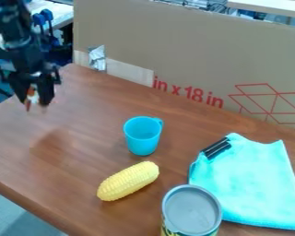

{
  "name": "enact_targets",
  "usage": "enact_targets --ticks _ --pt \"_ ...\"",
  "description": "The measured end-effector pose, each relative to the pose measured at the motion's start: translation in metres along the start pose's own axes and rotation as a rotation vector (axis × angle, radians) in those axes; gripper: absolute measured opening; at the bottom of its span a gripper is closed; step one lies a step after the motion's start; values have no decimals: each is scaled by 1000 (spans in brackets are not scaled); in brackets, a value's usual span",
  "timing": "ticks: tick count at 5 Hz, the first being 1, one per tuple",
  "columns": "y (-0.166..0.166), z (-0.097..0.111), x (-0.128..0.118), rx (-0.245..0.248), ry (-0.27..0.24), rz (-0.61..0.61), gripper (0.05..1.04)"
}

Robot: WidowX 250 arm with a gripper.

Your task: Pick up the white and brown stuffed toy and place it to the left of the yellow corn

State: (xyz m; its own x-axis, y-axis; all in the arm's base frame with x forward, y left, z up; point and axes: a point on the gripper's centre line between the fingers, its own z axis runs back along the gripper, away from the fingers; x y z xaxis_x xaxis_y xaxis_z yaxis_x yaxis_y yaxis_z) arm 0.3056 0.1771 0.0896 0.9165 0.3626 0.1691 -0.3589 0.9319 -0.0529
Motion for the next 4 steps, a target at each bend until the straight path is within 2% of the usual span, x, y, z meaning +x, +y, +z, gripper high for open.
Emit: enact_targets --ticks 1,2,3,4 --pt "-28 7 -25 5 63 -70 574" --pt "-65 -2 -55 -33 191 -157 574" --pt "-98 -5 -76 -41 289 -248 574" --pt "-124 -25 -94 27 438 -322 574"
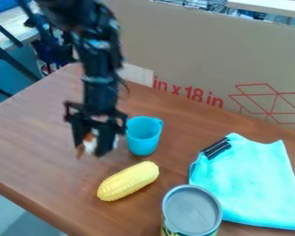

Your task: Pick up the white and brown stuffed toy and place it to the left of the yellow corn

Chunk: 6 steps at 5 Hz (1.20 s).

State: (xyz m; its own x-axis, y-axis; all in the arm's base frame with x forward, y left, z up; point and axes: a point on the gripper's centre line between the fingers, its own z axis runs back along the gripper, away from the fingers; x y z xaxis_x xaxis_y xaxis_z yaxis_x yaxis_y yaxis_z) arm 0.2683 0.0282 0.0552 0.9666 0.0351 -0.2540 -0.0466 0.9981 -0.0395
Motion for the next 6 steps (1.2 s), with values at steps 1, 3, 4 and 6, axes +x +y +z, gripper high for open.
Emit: enact_targets --ticks 1,3,4,6 --pt "-12 -5 2 57 77 -23 574" --pt "0 -13 -7 101 168 62 574" --pt "5 -15 -11 96 190 98 647" --pt "7 8 -18 16 25 101 1012"
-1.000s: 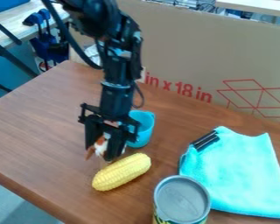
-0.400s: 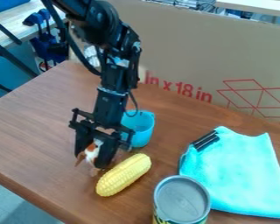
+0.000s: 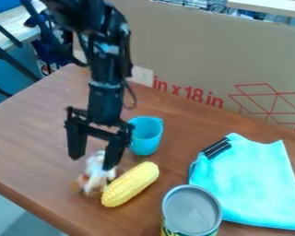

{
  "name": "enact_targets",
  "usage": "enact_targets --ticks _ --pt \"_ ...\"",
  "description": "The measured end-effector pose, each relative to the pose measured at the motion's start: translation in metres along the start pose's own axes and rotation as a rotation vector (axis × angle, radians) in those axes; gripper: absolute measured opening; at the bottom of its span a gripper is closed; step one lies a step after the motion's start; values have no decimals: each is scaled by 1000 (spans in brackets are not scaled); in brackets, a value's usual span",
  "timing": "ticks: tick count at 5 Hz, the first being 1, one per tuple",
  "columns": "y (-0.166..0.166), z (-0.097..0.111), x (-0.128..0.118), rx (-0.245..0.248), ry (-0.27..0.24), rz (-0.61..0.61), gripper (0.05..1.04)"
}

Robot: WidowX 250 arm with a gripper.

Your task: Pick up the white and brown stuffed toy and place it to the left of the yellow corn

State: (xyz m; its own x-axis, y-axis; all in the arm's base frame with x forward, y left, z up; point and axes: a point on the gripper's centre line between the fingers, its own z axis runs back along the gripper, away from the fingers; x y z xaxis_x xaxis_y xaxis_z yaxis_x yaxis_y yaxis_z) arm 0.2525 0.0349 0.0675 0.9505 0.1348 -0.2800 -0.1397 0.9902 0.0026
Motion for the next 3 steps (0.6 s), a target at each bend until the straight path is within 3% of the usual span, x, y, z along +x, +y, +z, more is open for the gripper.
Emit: enact_targets --ticks 1,2,3 --pt "-2 17 -12 10 -48 19 1009" --pt "-4 47 -31 60 -118 -17 1007" --pt "-31 61 -34 104 -215 -173 1007"
